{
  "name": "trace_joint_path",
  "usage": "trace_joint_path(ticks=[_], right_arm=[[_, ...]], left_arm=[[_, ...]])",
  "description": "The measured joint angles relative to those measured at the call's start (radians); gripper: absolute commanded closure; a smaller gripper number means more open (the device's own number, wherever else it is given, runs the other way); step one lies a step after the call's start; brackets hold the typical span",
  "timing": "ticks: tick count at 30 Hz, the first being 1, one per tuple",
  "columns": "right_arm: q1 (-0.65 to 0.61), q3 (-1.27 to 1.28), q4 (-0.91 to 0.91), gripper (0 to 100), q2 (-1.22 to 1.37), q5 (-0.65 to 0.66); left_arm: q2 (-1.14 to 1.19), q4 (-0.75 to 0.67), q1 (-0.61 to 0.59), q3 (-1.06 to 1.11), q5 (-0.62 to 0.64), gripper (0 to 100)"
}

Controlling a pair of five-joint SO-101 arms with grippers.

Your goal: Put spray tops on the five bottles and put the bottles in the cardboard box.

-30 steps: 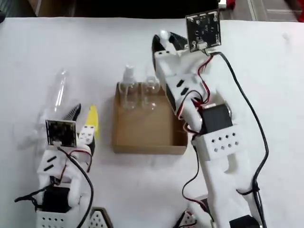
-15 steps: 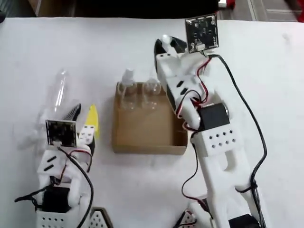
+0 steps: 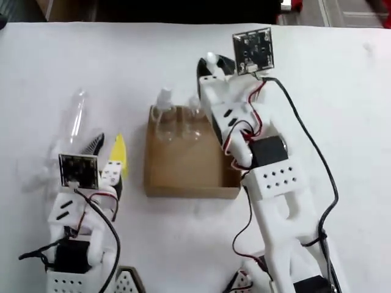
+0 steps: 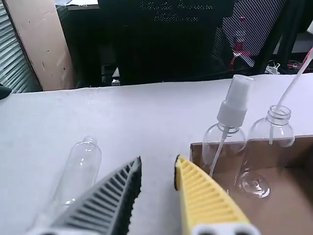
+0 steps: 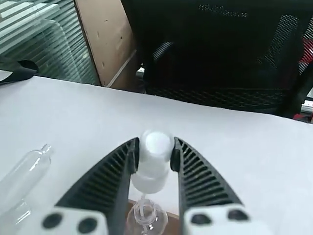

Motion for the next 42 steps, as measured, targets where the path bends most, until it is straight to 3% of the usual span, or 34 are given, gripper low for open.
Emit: trace_joint_path(ticks=[6,14,30,36,42], right_arm=[[0.0,0.069,-0.051,98.1,0.0,0.009],[-0.081,0.14,-0.103,97.8,0.002,0.16],[-0.083,0.14,-0.14,97.2,0.143,0.175],[-0.081,0.14,-0.14,81.4,0.149,0.175],[-0.081,0.14,-0.14,79.6,0.149,0.175]], left_arm=[[0.0,0.0,0.0,0.0,0.0,89],[0.0,0.0,0.0,0.0,0.0,89],[0.0,0.0,0.0,0.0,0.0,89],[0.0,0.0,0.0,0.0,0.0,89],[0.0,0.0,0.0,0.0,0.0,89]])
